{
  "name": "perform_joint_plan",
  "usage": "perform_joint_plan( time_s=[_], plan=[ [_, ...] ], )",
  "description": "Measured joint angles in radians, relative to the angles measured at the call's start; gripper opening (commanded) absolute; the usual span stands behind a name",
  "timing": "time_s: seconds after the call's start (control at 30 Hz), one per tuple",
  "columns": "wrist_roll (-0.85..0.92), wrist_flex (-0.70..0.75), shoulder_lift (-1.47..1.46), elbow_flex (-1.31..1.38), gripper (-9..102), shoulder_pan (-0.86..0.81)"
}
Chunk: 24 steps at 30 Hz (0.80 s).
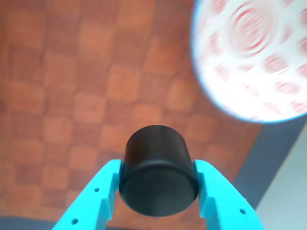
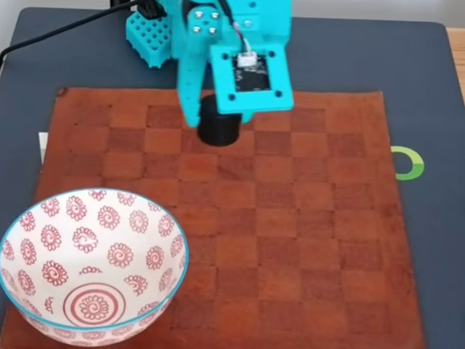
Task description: Grasp a black cylinder and put it in a bowl.
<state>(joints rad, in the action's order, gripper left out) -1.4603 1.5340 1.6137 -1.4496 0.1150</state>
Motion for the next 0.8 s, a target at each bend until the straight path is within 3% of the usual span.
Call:
perform_joint_plan(
  time_s=[0.43,0.8],
  plan=[
    [0.221,-0.301,-0.063,0.000,13,-0.190],
    [0.245,-0.479,-0.279,0.000,14,-0.199]
  ],
)
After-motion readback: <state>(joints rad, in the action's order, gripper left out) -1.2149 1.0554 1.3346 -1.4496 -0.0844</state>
